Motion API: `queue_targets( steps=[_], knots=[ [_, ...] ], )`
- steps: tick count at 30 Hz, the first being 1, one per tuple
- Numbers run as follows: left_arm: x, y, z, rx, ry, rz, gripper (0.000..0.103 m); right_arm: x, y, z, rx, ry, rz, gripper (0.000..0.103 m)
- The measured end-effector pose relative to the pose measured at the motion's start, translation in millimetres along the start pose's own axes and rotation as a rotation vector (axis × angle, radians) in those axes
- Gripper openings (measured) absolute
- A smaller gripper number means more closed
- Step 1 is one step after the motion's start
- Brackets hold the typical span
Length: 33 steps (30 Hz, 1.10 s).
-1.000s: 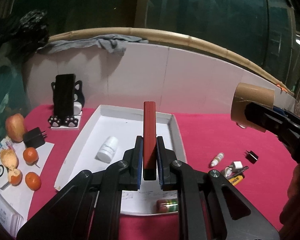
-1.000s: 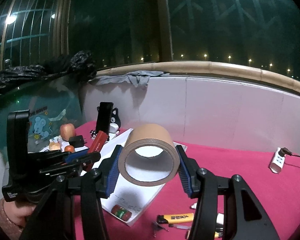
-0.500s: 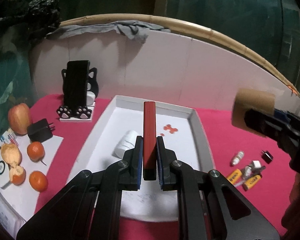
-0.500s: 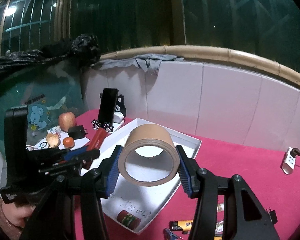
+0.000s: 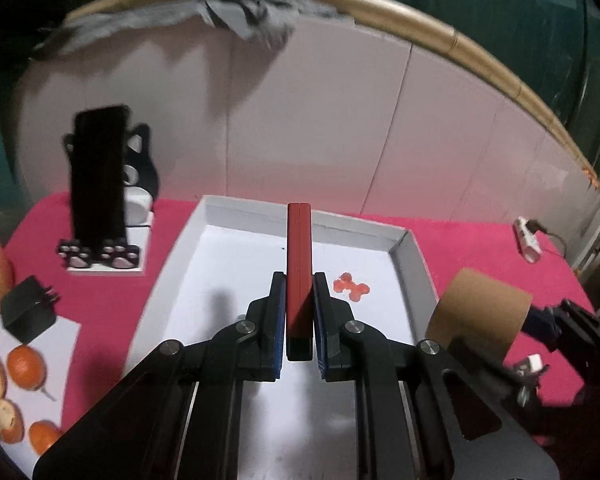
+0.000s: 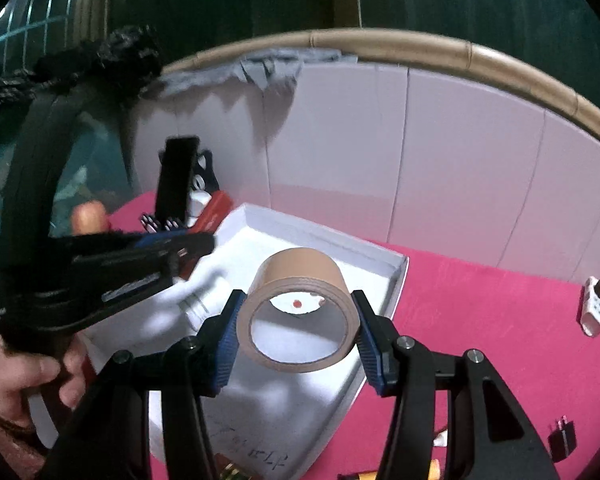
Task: Organize rigid objects
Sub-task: 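Lower the lighter and tape roll into the white tray and release both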
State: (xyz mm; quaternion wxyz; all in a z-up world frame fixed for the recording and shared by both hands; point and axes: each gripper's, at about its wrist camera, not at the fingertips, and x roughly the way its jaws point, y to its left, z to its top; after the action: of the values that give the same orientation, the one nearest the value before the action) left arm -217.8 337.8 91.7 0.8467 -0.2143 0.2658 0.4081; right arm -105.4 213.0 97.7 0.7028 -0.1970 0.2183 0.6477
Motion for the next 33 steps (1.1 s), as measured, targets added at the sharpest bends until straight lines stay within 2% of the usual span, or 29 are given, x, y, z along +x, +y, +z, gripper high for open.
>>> queue_targets(
  steps=[8, 18, 19, 20, 21, 22, 23, 24, 28, 33],
  knots=[
    [41, -16, -2, 0.042, 0.059, 0.047, 0.012, 26, -4, -6, -0.003, 0.049, -0.032, 0.052],
    [47, -13, 1, 0.031, 0.084, 0.124, 0.013, 37, 6, -20, -0.033, 0.078, -0.034, 0.053],
    [46, -11, 1, 0.022, 0.085, 0.129, 0.016, 37, 8, -20, -0.041, 0.072, -0.035, 0.053],
    [44, -9, 2, 0.011, 0.085, 0.132, 0.018, 36, 10, -20, -0.054, 0.066, -0.036, 0.06],
    [42, -7, 2, 0.004, 0.082, 0.134, 0.034, 34, 13, -21, -0.067, 0.055, -0.041, 0.079],
    [39, -5, 2, -0.006, 0.075, 0.141, 0.072, 31, 14, -21, -0.075, 0.04, -0.048, 0.088],
    [34, -3, 2, -0.021, 0.06, 0.152, 0.09, 25, 16, -21, -0.086, 0.018, -0.053, 0.095],
    [26, 1, 1, -0.042, 0.034, 0.165, 0.103, 22, 17, -21, -0.094, 0.008, -0.056, 0.103],
    [0, 13, -4, -0.124, -0.019, 0.189, 0.103, 2, 20, -23, -0.099, -0.045, -0.067, 0.103],
    [-33, 12, -11, -0.147, -0.086, 0.203, 0.103, -24, 17, -23, -0.071, -0.096, -0.066, 0.103]
  ],
)
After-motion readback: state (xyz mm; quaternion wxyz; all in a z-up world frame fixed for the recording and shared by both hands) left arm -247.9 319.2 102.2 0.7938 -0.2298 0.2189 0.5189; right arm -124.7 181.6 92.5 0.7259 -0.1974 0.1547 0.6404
